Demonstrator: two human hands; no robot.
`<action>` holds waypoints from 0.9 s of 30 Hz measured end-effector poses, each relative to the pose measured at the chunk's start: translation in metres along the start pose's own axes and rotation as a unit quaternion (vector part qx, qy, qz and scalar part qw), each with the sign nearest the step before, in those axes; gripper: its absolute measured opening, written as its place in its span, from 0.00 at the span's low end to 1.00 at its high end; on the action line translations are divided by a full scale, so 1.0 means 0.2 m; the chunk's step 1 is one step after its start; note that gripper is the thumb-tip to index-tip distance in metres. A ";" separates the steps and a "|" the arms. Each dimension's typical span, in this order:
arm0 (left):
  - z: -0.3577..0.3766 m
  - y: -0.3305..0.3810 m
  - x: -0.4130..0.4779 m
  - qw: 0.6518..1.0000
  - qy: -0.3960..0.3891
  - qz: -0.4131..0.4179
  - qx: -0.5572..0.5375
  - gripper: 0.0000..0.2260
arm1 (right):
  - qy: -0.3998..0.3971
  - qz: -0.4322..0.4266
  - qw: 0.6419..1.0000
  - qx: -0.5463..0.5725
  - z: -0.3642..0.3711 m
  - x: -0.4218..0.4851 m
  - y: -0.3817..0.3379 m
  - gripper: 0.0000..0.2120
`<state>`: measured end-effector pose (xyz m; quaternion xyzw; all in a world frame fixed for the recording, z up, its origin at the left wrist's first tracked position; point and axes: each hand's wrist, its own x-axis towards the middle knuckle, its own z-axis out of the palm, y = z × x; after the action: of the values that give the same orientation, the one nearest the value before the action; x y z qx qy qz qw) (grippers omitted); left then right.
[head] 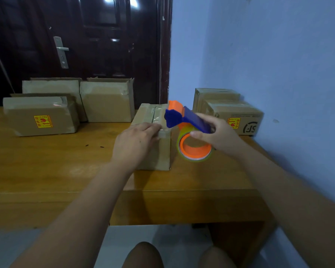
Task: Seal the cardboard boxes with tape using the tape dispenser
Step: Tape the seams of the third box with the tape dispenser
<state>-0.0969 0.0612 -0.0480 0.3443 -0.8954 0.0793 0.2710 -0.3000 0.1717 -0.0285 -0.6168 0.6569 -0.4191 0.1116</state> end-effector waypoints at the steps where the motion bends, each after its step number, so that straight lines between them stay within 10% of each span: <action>1: 0.01 -0.01 0.00 1.000 0.004 0.008 0.003 0.18 | -0.007 -0.013 1.000 -0.005 -0.03 0.01 -0.01 0.30; 10: 0.03 -0.02 -0.03 0.998 0.034 0.034 0.035 0.19 | -0.052 -0.060 0.978 -0.191 -0.12 0.02 0.05 0.35; 16: 0.02 -0.03 -0.02 0.997 0.010 0.046 0.066 0.23 | 0.008 -0.053 0.998 0.040 -0.18 -0.01 0.13 0.30; 22: 0.01 -0.01 -0.04 0.998 -0.006 0.030 0.054 0.25 | -0.062 -0.024 0.984 -0.168 -0.20 -0.07 0.18 0.33; 27: 0.00 -0.02 -0.03 0.997 -0.024 0.025 0.063 0.26 | -0.024 -0.022 0.999 0.002 -0.26 -0.08 0.16 0.28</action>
<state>-0.0910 0.0622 -0.0520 0.3397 -0.9032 0.1346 0.2253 -0.3536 0.2041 -0.0251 -0.6409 0.6395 -0.4076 0.1192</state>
